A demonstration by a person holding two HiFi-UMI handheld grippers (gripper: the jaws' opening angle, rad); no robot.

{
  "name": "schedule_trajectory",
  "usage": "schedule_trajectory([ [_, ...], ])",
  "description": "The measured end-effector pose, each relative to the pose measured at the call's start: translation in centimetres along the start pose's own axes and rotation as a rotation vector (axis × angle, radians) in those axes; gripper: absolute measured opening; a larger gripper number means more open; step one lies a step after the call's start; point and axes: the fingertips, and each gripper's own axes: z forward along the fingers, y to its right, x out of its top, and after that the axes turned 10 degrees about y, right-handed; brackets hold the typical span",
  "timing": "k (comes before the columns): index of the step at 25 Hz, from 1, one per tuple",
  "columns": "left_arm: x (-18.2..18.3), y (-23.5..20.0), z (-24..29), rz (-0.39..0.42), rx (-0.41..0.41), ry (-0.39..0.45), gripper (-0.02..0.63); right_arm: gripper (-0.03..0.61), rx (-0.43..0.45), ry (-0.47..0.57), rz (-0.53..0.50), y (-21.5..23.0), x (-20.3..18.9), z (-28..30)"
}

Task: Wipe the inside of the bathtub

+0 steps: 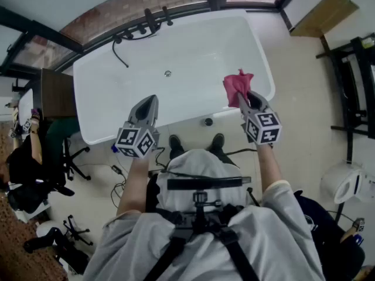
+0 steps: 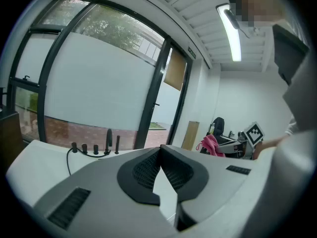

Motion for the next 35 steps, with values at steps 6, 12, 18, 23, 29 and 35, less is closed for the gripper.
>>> schedule_trajectory([
  [6,-0.6,4.8,2.5,-0.013,-0.031,-0.001,0.003,0.094,0.008,0.005,-0.030,5.9,1.1,-1.9],
  [12,-1.0,8.4,3.6,0.036,-0.038,-0.037,0.003,0.094,0.092,-0.060,-0.157,9.0,0.3,-1.8],
  [18,-1.8,10.7,4.5,0.094,-0.120,-0.073,0.003,0.092,0.118,-0.182,-0.208,10.6,-2.4,-1.4],
  [23,-3.5,8.9,9.7,0.125,-0.213,-0.101,0.003,0.091,0.109,-0.311,-0.214,13.0,-5.1,3.3],
  [29,-6.3,8.4,11.3,0.124,-0.272,-0.131,0.003,0.089,0.124,-0.466,-0.229,12.5,-8.8,5.3],
  [35,-9.4,8.9,13.7,0.177,-0.291,-0.150,0.003,0.089,0.253,-0.650,-0.273,13.7,-14.9,7.7],
])
